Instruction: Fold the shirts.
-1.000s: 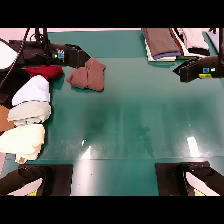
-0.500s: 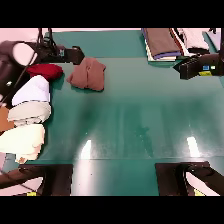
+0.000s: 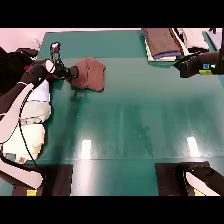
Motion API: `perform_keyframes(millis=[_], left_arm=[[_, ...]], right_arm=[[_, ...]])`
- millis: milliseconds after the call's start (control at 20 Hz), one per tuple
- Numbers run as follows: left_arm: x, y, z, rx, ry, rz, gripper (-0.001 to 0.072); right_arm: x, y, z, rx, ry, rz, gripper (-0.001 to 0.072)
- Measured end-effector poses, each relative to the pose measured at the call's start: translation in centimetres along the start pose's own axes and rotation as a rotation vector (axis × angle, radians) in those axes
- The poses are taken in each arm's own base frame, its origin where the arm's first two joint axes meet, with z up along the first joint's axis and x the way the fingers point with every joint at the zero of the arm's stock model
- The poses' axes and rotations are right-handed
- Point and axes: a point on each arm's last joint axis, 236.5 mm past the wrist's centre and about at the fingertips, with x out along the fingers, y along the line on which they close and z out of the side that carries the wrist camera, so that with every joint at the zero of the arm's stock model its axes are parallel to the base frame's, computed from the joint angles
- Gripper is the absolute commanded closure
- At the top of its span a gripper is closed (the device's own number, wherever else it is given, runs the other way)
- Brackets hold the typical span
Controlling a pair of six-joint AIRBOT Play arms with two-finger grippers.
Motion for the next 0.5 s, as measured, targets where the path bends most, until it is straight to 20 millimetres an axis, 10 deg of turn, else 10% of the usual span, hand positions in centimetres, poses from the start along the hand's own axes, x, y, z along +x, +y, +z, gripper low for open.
perform_keyframes(millis=[50,100,300,500], left_arm=[[0.2,-0.1,0.2,-0.013,-0.004,-0.008,0.0603],[0.3,-0.3,0.5,-0.02,-0.008,-0.014,0.0677],[-2.6,-2.1,4.4,-0.016,-0.056,-0.051,0.0686],[-14.4,-6.2,12.5,0.066,-0.29,-0.123,0.0687]], right_arm=[[0.0,0.0,0.0,0.0,0.0,0.0,0.0693],[0.0,0.0,0.0,0.0,-0.001,-0.001,0.0693],[-0.2,0.0,0.3,-0.002,-0.011,-0.002,0.0693],[-2.2,0.3,3.3,-0.024,-0.099,-0.012,0.0693]])
